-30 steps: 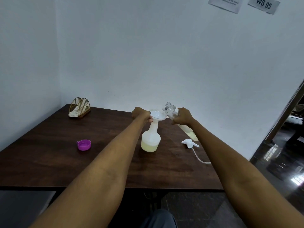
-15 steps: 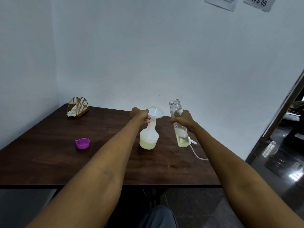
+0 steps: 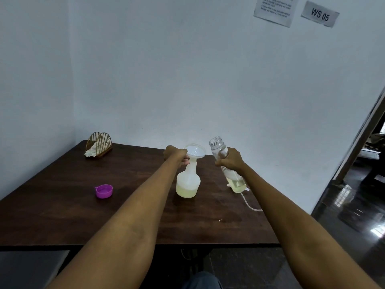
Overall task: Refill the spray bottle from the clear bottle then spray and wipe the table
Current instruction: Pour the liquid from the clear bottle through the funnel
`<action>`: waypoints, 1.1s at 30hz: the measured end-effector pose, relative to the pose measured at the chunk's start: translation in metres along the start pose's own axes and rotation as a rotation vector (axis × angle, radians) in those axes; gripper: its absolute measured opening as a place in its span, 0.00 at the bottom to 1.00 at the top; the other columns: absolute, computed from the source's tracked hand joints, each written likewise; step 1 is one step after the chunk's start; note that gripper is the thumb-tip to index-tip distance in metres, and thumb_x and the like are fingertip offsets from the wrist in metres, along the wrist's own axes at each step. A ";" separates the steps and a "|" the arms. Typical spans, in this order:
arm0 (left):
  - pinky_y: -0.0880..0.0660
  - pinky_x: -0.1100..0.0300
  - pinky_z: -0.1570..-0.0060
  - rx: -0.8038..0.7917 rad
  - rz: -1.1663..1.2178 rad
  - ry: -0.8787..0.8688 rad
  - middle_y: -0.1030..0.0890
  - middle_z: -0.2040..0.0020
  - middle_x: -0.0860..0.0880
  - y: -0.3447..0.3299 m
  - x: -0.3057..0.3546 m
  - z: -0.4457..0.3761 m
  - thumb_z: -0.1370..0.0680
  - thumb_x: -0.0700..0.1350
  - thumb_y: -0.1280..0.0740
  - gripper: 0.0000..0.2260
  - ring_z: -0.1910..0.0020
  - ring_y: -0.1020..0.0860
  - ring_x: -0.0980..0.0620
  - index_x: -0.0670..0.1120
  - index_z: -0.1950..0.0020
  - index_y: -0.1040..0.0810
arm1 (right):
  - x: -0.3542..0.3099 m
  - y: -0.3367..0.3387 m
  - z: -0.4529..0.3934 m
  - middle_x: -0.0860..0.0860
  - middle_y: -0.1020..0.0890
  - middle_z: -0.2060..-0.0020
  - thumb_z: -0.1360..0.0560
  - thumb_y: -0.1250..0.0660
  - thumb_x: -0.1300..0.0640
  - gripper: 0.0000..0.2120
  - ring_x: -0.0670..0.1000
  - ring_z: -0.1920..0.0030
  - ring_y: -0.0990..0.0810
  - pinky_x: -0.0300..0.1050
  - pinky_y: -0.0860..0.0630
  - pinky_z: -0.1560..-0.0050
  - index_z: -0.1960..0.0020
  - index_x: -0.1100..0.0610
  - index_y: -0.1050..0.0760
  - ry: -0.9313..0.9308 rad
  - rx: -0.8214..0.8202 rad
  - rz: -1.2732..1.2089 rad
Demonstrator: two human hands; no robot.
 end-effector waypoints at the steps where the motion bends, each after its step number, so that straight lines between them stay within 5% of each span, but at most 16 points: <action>1: 0.20 0.58 0.67 0.004 0.001 0.008 0.24 0.69 0.43 0.000 0.000 -0.002 0.25 0.31 0.35 0.03 0.74 0.25 0.51 0.34 0.52 0.22 | -0.004 -0.001 -0.001 0.51 0.24 0.66 0.41 0.25 0.58 0.14 0.50 0.63 0.27 0.34 0.35 0.68 0.68 0.54 0.31 0.030 -0.011 0.051; 4: 0.20 0.58 0.64 0.012 -0.013 0.025 0.24 0.69 0.42 -0.001 0.002 -0.004 0.24 0.29 0.36 0.06 0.73 0.25 0.51 0.34 0.49 0.23 | -0.010 -0.004 -0.006 0.51 0.24 0.63 0.45 0.27 0.54 0.17 0.51 0.61 0.26 0.38 0.35 0.68 0.61 0.56 0.29 0.074 -0.033 0.182; 8: 0.24 0.62 0.80 0.016 -0.029 0.036 0.25 0.70 0.42 0.001 0.004 -0.003 0.24 0.29 0.36 0.06 0.75 0.25 0.52 0.31 0.48 0.23 | -0.011 -0.006 -0.016 0.55 0.22 0.56 0.37 0.26 0.60 0.17 0.56 0.53 0.24 0.43 0.33 0.60 0.52 0.59 0.28 0.074 -0.022 0.410; 14: 0.22 0.61 0.74 0.007 -0.005 0.040 0.25 0.70 0.42 0.001 0.002 -0.007 0.25 0.30 0.35 0.07 0.75 0.25 0.52 0.31 0.48 0.23 | -0.019 -0.002 -0.024 0.55 0.20 0.50 0.36 0.28 0.61 0.20 0.58 0.47 0.22 0.45 0.31 0.54 0.45 0.60 0.29 0.096 -0.006 0.633; 19: 0.23 0.63 0.78 0.008 0.001 0.032 0.24 0.71 0.43 0.002 0.002 -0.008 0.25 0.30 0.35 0.03 0.75 0.25 0.52 0.32 0.53 0.22 | -0.023 -0.001 -0.027 0.54 0.20 0.51 0.35 0.29 0.61 0.16 0.57 0.48 0.22 0.44 0.34 0.54 0.51 0.56 0.32 0.108 -0.012 0.675; 24: 0.22 0.63 0.74 0.016 0.002 0.029 0.23 0.72 0.44 0.002 0.001 -0.011 0.26 0.30 0.34 0.02 0.82 0.25 0.55 0.33 0.58 0.23 | -0.026 0.000 -0.031 0.54 0.20 0.51 0.35 0.30 0.62 0.19 0.57 0.47 0.22 0.43 0.35 0.54 0.45 0.58 0.29 0.134 0.013 0.726; 33: 0.25 0.65 0.81 0.027 0.005 0.024 0.24 0.72 0.44 0.004 0.001 -0.010 0.26 0.31 0.34 0.04 0.85 0.26 0.56 0.31 0.53 0.21 | -0.029 0.000 -0.031 0.54 0.20 0.52 0.36 0.30 0.62 0.16 0.57 0.48 0.22 0.45 0.34 0.55 0.50 0.57 0.30 0.147 0.006 0.728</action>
Point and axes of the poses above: each hand's wrist, its own z-axis away from the middle knuckle, its own y-axis out of the back of the hand, x = y × z, the point moved 7 cm from there along -z, towards the middle knuckle
